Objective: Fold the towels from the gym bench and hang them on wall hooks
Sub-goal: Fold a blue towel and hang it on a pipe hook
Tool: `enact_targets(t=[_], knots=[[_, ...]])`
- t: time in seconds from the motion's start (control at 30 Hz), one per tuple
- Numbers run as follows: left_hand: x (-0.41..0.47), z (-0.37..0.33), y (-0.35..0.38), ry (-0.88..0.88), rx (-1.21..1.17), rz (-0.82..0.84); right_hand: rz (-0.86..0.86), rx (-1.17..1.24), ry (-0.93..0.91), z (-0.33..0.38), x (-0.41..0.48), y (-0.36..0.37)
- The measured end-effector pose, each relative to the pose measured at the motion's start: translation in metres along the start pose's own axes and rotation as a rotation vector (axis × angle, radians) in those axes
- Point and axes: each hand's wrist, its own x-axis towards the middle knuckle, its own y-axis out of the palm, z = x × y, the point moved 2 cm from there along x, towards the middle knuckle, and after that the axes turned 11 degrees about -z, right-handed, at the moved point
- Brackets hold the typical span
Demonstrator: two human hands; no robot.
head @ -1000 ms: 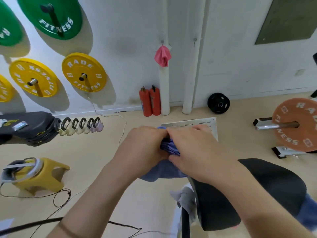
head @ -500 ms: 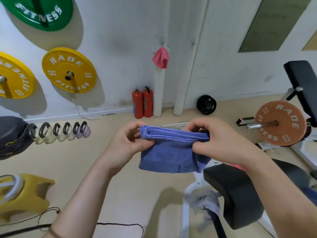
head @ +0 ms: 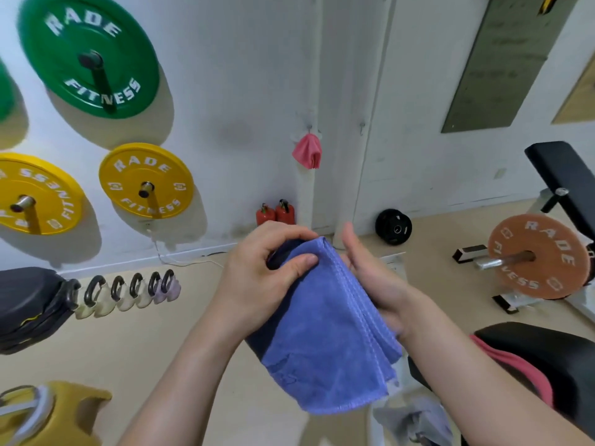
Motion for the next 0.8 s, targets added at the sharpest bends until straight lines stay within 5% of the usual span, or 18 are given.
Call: enact_targets(t=[0.23,0.53,0.8], knots=[[0.033,0.023,0.016,0.464,0.447,-0.165,0.089,0.210,0.013,0.017,0.045,-0.001],[0.145,0.067,0.065,0.155,0.276,0.013,-0.165,-0.224,-0.407,0.109,0.137,-0.054],[0.282,0.095,0.120,0.455,0.606,-0.114,-0.144,-0.534,-0.606,0.225,0.210,-0.089]])
